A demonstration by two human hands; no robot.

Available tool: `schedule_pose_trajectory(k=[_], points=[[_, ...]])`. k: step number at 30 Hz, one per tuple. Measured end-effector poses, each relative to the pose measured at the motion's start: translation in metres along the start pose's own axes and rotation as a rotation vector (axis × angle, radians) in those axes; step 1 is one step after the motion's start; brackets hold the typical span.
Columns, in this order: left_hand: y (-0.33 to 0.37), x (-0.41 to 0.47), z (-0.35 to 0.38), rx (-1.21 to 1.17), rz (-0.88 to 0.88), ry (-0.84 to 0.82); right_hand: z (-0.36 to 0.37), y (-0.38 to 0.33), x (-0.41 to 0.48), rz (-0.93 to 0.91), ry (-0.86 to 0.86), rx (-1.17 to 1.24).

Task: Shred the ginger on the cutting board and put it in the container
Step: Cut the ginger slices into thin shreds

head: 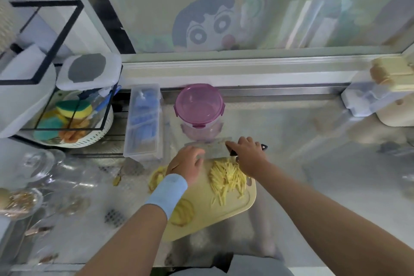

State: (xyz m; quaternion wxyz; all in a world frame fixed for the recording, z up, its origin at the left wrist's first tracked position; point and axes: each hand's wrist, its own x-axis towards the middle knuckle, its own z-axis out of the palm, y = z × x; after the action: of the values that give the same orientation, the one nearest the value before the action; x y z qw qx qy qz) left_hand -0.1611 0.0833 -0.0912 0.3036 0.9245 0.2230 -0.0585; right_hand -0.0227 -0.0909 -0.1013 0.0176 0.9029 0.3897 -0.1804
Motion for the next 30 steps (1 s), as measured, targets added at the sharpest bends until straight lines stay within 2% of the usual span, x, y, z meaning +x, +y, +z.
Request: schedule_pose_trajectory(k=[3,9,13,18,21,25,30], points=[[-0.012,-0.032,-0.001,-0.133,0.010,0.194,-0.005,-0.010,-0.015,0.051,0.023,0.068],[-0.050,-0.095,-0.002,-0.146,0.029,0.240,-0.015,-0.041,-0.060,0.170,0.143,0.267],[-0.071,-0.125,0.000,-0.031,0.092,0.127,-0.011,-0.076,-0.092,0.091,0.117,0.432],[-0.086,-0.144,0.014,0.128,0.244,-0.020,0.022,-0.113,-0.125,0.036,0.026,0.392],[-0.085,-0.146,0.017,0.139,0.306,-0.011,0.036,-0.119,-0.136,0.097,0.013,0.372],[-0.083,-0.144,0.019,0.157,0.285,-0.069,0.047,-0.118,-0.145,0.151,0.017,0.399],[-0.084,-0.153,0.033,0.071,0.200,-0.024,0.053,-0.117,-0.152,0.108,-0.020,0.442]])
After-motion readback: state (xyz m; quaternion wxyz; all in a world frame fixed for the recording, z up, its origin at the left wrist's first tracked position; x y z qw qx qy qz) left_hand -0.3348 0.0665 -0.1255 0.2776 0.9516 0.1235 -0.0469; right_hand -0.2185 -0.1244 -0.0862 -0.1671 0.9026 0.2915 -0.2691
